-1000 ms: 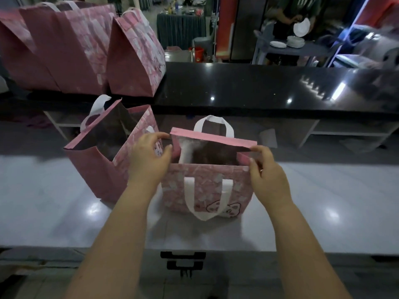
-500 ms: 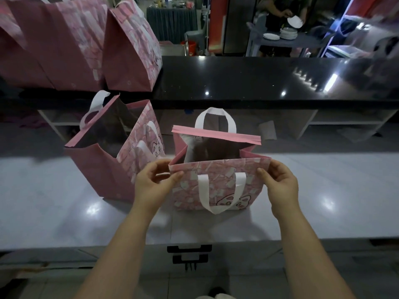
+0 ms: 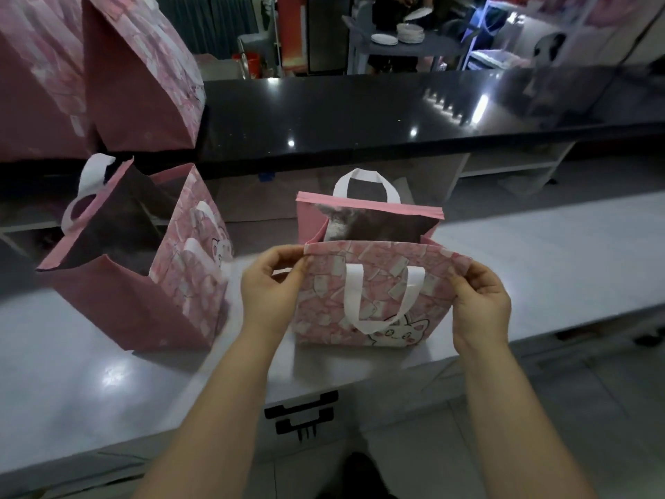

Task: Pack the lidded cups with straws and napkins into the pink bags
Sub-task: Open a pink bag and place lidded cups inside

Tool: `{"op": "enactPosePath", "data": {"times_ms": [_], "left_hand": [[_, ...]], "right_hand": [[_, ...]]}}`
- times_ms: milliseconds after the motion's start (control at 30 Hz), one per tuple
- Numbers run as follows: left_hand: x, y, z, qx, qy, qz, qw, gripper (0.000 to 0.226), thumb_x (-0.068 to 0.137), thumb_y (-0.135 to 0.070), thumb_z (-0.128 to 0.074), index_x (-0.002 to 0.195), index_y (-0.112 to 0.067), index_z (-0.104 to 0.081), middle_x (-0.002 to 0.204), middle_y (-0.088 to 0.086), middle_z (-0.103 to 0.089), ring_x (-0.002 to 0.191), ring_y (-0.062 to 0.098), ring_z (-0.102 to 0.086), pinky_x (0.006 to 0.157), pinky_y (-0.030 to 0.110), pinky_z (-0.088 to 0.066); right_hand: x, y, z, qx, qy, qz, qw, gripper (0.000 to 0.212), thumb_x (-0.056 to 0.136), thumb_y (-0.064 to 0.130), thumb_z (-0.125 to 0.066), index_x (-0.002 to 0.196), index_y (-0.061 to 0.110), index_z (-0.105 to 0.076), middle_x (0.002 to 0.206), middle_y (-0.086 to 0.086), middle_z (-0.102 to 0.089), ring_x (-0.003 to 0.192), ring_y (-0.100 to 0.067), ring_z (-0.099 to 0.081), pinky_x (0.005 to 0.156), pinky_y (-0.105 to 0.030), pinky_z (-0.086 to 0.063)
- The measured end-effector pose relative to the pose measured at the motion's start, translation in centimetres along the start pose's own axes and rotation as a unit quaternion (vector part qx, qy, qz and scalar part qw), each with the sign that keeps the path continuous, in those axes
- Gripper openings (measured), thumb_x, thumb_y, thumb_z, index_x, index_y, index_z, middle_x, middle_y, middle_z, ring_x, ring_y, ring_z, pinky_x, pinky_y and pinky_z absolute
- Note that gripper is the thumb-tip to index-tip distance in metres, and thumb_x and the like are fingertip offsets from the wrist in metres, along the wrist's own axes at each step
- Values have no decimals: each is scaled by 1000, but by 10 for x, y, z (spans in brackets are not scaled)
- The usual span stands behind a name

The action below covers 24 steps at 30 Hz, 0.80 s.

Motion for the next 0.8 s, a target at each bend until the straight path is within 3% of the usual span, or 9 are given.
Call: {"op": "enactPosePath", "data": {"times_ms": [200,300,467,633,800], "left_hand": [[-7,-15,-78,-34,50,-5,998,10,82,-31,-71,89,-37,-68,90,-16,-69,86,-2,-65,62,9,-51],[-11,-23,-124,-47,85,-21,995,13,86,-27,-72,90,-38,-68,91,-17,-69,86,-3,-64,63,7,-50],[-35,-35,-204,-53,168,-37,984,16,88,-25,-71,89,-40,-67,90,-24,-68,87,-3,-65,66,8,-50],[-59,-52,-294,-65,224,-49,971,17,89,-23,-71,90,-39,-67,89,-23,-69,84,-2,-65,63,6,-49],[-100,-75,-407,-102,282,-43,953,18,90,-17,-71,87,-35,-69,86,-15,-71,79,1,-66,68,13,-53]], "right_hand": [[4,33,60,22,-106,86,990,23,92,3,-61,83,22,-71,85,8,-75,81,-7,-70,67,-19,-56],[5,51,95,14,-150,124,981,24,94,-1,-55,89,19,-68,84,10,-74,81,-5,-70,70,-19,-55],[10,67,166,10,-232,142,962,19,95,4,-57,92,19,-68,94,-1,-73,94,-21,-68,86,-38,-56],[23,95,250,-15,-296,174,939,23,96,6,-56,92,25,-68,85,13,-74,84,-5,-69,73,-19,-54],[47,123,351,-57,-372,225,899,27,95,10,-57,90,33,-70,90,13,-74,90,-10,-69,80,-23,-55]]}}
Point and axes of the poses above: each hand's wrist, its own x-axis towards the middle knuckle, its own z-axis out of the back of the hand, y = z × x, the point moved 2 cm from there along x, towards the middle knuckle
